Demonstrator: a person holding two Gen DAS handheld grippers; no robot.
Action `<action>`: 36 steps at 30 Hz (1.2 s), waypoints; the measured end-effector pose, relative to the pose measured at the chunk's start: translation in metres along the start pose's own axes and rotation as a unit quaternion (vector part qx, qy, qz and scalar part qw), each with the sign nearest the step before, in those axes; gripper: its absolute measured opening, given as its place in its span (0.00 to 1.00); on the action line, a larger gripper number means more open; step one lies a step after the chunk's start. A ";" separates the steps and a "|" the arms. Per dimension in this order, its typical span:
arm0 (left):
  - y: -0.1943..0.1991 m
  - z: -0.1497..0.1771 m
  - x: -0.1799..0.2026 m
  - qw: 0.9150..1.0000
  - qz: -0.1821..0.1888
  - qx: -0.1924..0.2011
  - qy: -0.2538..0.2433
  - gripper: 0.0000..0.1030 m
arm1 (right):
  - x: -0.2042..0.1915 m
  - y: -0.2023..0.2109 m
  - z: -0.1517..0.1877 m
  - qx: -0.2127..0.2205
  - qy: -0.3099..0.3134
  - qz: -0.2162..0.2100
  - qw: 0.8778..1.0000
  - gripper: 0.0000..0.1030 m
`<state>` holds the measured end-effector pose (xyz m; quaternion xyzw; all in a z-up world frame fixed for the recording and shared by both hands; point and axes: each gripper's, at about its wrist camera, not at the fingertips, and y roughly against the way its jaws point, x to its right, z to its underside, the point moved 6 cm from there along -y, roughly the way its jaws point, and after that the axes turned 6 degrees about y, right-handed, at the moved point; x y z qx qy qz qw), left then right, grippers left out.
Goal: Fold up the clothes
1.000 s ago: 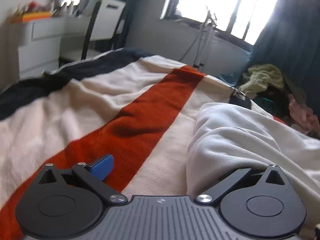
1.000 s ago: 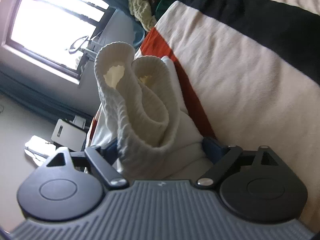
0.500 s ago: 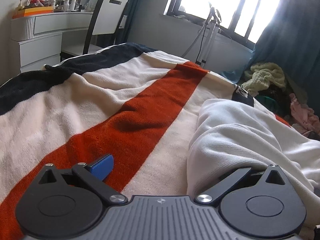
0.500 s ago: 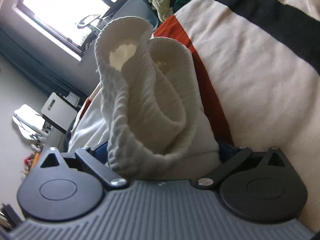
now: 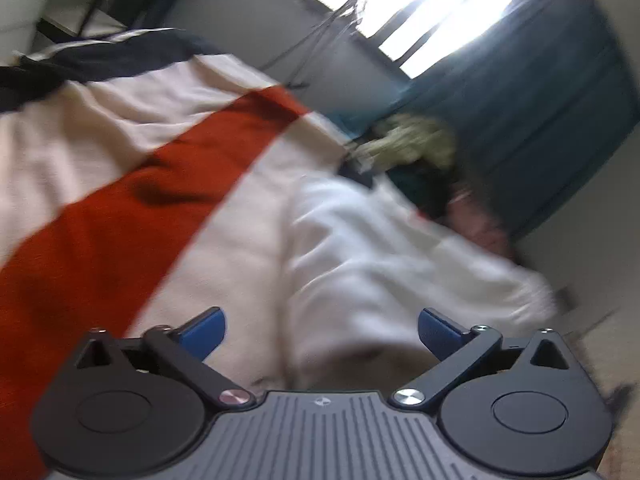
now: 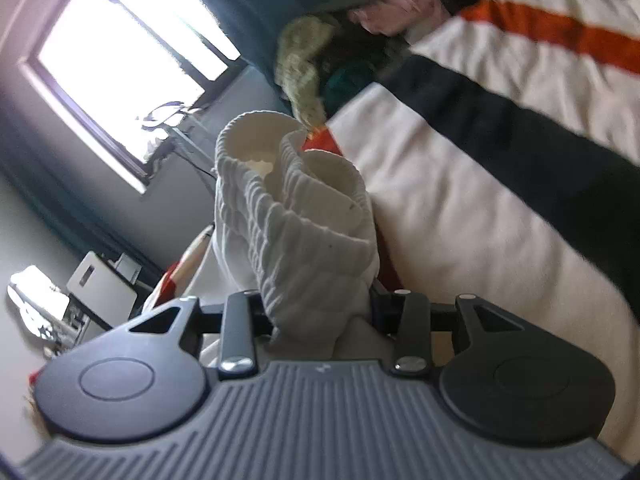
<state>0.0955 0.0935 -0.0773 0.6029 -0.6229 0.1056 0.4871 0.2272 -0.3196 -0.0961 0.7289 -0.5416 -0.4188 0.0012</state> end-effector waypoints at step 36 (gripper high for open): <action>-0.173 -0.006 0.300 0.985 0.077 -0.040 -0.152 0.31 | 0.056 0.072 -0.207 0.135 -0.015 -0.021 0.991 0.36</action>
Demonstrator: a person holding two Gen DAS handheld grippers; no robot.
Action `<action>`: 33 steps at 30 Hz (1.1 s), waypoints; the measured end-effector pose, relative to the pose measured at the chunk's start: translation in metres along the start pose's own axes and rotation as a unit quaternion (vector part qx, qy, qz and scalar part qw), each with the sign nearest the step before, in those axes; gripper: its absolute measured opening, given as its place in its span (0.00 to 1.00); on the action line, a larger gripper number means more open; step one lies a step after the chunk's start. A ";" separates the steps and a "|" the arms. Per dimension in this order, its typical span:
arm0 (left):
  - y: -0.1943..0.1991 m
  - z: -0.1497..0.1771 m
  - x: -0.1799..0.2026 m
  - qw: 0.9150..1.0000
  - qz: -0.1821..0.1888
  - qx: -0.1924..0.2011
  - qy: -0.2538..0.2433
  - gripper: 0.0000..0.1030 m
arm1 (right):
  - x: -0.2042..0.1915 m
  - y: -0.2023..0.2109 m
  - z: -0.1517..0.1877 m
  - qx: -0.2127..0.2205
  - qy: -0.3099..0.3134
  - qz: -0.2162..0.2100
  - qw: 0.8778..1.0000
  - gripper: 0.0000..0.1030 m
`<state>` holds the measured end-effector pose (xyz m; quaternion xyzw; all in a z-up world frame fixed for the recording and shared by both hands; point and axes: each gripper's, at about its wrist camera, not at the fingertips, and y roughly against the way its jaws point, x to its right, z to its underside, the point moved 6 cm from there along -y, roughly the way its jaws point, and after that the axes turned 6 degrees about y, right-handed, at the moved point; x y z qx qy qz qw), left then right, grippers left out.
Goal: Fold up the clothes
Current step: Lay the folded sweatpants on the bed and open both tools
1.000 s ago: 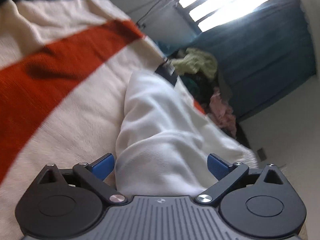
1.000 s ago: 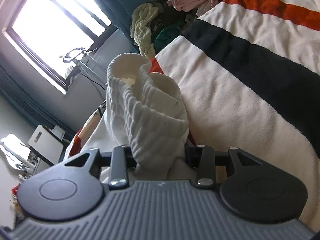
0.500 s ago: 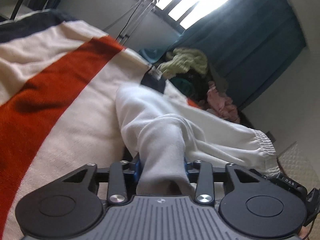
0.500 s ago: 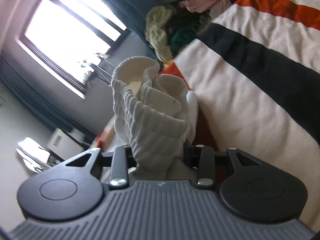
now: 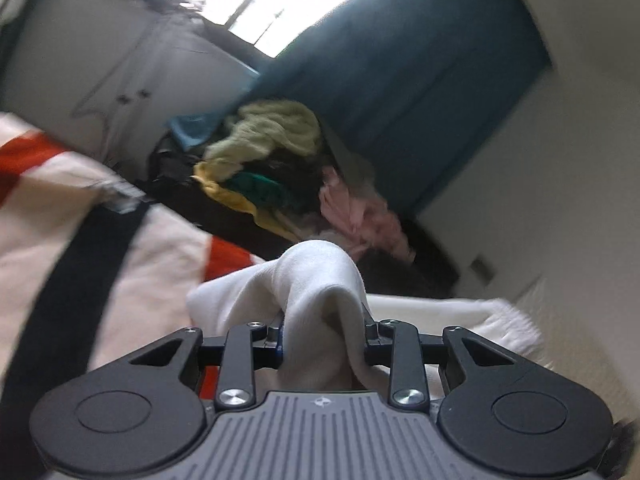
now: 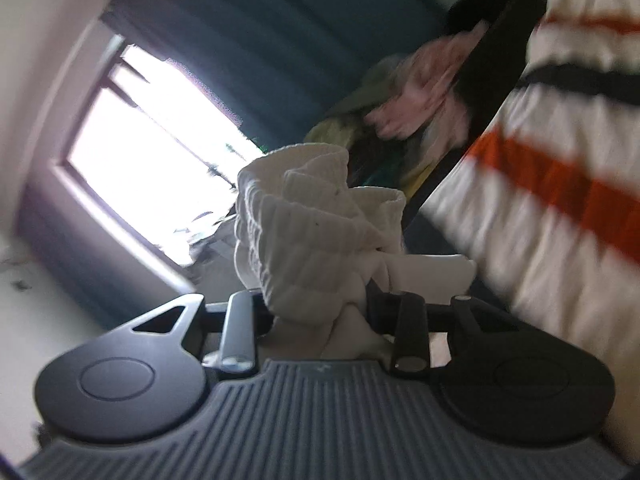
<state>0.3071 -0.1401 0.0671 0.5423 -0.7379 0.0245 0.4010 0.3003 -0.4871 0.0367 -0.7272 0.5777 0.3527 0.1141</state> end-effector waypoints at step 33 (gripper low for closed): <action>-0.090 0.127 0.065 0.963 -0.017 -0.116 -0.243 0.89 | 0.132 0.041 0.052 0.009 -0.045 0.234 0.971 0.55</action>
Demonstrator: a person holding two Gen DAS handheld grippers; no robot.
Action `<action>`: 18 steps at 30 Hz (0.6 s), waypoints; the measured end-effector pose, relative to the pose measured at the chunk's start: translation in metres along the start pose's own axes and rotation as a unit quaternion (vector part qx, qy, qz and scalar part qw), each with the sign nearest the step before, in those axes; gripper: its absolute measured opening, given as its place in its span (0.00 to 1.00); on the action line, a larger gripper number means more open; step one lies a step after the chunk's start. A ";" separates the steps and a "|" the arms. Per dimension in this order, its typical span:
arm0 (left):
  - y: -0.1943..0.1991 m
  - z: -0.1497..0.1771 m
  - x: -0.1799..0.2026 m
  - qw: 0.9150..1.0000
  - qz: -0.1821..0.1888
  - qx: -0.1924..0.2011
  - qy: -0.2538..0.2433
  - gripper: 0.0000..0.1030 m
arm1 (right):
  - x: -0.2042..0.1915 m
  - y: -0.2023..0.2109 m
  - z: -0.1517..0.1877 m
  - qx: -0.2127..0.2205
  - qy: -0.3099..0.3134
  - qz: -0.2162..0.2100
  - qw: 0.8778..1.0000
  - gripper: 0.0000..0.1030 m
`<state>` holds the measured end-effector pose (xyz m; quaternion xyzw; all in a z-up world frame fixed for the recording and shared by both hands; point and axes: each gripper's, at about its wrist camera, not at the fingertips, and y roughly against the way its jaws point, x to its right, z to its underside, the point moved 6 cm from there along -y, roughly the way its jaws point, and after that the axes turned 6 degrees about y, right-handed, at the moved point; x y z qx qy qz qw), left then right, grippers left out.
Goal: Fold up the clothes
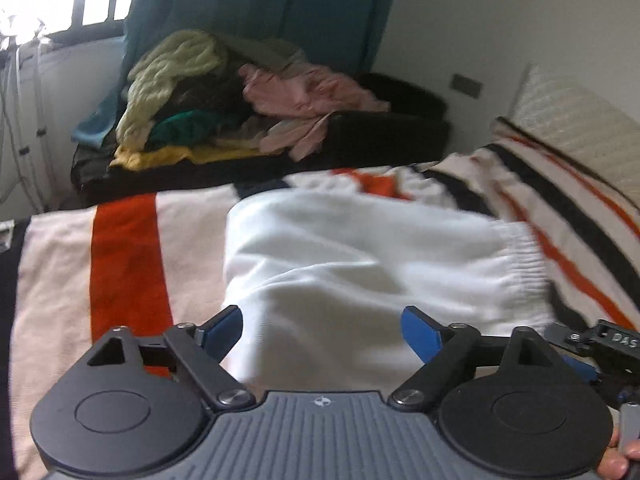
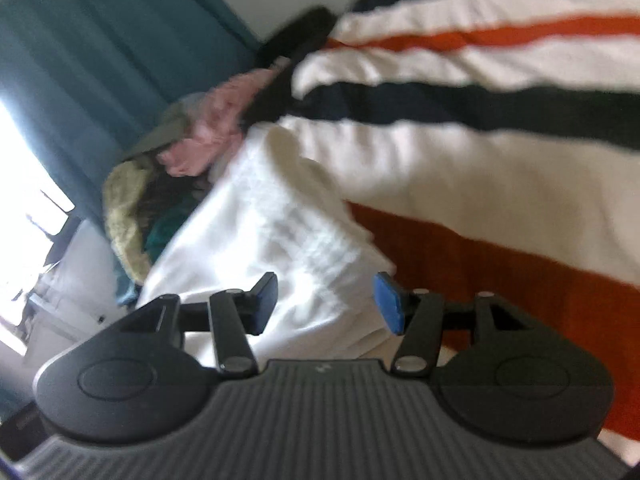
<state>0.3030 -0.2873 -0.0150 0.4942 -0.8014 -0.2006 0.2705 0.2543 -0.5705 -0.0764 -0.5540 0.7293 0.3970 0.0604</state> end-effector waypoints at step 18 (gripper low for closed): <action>0.285 0.012 0.062 0.988 -0.041 0.125 -0.074 1.00 | -0.109 0.243 -0.022 0.114 0.248 -0.071 0.959 1.00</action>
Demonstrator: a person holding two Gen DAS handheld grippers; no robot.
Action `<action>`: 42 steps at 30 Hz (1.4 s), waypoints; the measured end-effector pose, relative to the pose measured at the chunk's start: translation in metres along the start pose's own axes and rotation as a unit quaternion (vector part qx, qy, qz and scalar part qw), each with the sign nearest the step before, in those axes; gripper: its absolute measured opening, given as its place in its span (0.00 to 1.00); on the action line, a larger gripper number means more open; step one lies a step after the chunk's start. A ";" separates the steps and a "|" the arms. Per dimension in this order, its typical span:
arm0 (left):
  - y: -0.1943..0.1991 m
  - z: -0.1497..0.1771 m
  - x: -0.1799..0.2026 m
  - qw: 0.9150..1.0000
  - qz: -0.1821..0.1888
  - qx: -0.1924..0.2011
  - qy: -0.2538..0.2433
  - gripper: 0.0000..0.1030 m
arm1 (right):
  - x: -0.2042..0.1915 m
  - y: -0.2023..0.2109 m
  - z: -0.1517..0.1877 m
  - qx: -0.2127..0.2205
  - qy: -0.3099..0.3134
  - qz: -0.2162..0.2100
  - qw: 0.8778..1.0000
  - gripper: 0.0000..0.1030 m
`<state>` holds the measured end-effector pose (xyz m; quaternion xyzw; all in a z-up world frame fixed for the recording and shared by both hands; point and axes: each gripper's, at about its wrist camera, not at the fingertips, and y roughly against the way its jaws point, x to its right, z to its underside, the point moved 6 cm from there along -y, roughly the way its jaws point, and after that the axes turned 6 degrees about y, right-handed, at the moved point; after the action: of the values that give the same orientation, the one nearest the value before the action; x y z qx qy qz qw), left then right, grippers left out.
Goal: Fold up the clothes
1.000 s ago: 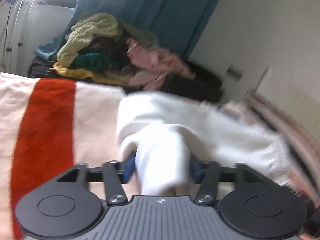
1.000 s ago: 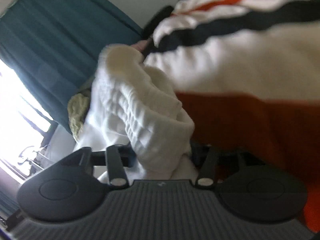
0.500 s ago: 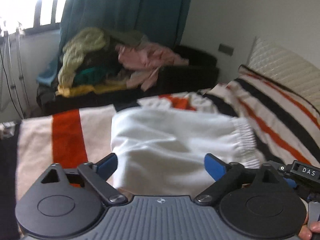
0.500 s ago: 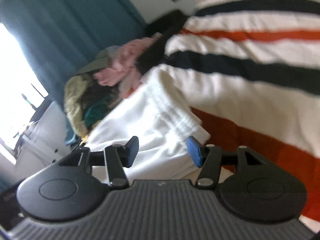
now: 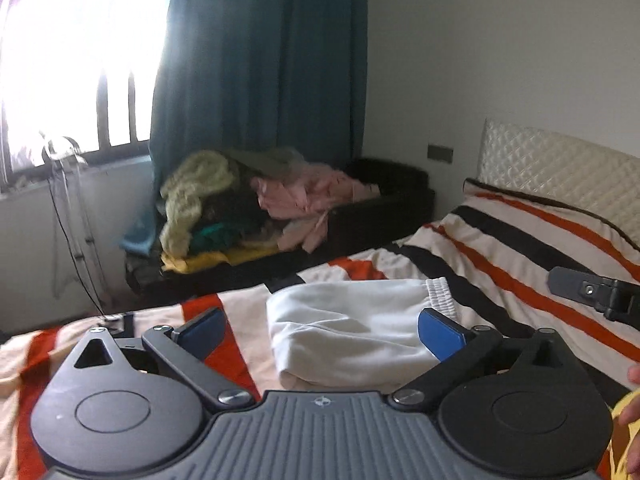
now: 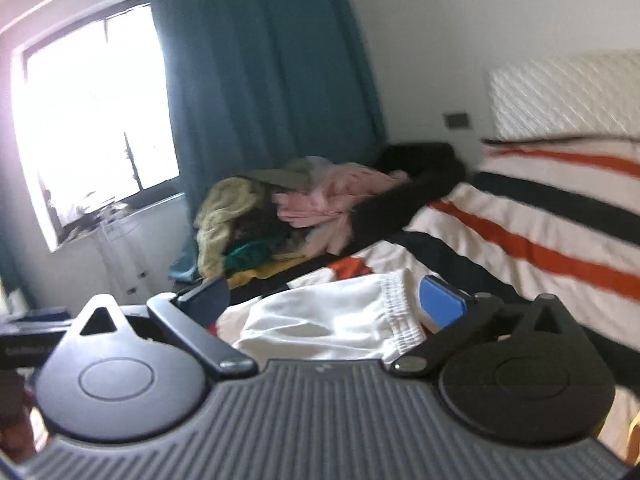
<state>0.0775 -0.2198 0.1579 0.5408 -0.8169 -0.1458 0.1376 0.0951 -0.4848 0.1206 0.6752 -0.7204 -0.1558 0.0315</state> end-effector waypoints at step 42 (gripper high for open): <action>0.057 0.118 -0.053 0.996 -0.046 0.047 0.056 1.00 | -0.055 0.018 0.123 0.000 0.058 0.023 0.998 1.00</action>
<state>0.0045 -0.1387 0.0675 0.5908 -0.7883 -0.0825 0.1509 0.0511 -0.4079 0.0174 0.6660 -0.7330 -0.1150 0.0768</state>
